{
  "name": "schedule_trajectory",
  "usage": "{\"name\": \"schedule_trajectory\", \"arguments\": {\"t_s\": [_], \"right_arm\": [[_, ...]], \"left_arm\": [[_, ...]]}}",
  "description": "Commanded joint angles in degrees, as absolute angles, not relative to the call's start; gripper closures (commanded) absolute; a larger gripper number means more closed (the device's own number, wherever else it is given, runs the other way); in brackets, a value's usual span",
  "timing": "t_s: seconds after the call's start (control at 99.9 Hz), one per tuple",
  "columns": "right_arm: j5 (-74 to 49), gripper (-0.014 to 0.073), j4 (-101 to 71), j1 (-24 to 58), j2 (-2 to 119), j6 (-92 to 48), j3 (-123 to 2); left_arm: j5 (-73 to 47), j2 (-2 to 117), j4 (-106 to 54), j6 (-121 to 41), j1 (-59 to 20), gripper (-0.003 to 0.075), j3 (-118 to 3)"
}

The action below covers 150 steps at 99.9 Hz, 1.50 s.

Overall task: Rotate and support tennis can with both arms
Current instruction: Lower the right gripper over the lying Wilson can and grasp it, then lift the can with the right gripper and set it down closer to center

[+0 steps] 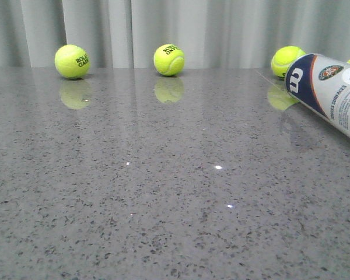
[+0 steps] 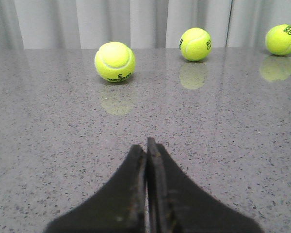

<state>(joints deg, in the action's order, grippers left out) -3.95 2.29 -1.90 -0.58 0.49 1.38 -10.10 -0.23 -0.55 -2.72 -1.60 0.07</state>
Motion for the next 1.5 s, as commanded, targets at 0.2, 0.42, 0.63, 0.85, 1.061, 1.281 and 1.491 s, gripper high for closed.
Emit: {"name": "schedule_trajectory", "arguments": {"t_s": [0.2,0.42,0.63,0.85,1.061,1.281,1.491], "right_arm": [[-18.2,0.0654,2.4,-2.1,6.2,0.0,-12.6],[-25.1,0.0654,2.0,-2.1,19.9,0.0,-24.3],[-33.9,0.0647,-2.4,-2.1,34.3,0.0,-36.5],[-38.5,0.0284,-6.2,-2.1,45.1,-1.3,-46.9],[-44.4,-0.0043,-10.9,-1.2,53.8,-5.3,-54.9],[-51.5,-0.0029,-16.1,2.2,64.5,-5.3,-63.0],[-55.5,-0.0029,-20.4,2.5,76.5,-5.1,-69.1]], "left_arm": [[-5.7,-2.3,-1.1,-2.2,-1.6,0.0738,2.6],[-5.7,-2.3,-1.1,-2.2,-1.6,0.0738,2.6],[-5.7,-2.3,-1.1,-2.2,-1.6,0.0738,2.6],[-5.7,-2.3,-1.1,-2.2,-1.6,0.0738,2.6],[-5.7,-2.3,-1.1,-2.2,-1.6,0.0738,2.6],[-5.7,-2.3,-1.1,-2.2,-1.6,0.0738,2.6],[-5.7,-2.3,-1.1,-2.2,-1.6,0.0738,2.6]]}}
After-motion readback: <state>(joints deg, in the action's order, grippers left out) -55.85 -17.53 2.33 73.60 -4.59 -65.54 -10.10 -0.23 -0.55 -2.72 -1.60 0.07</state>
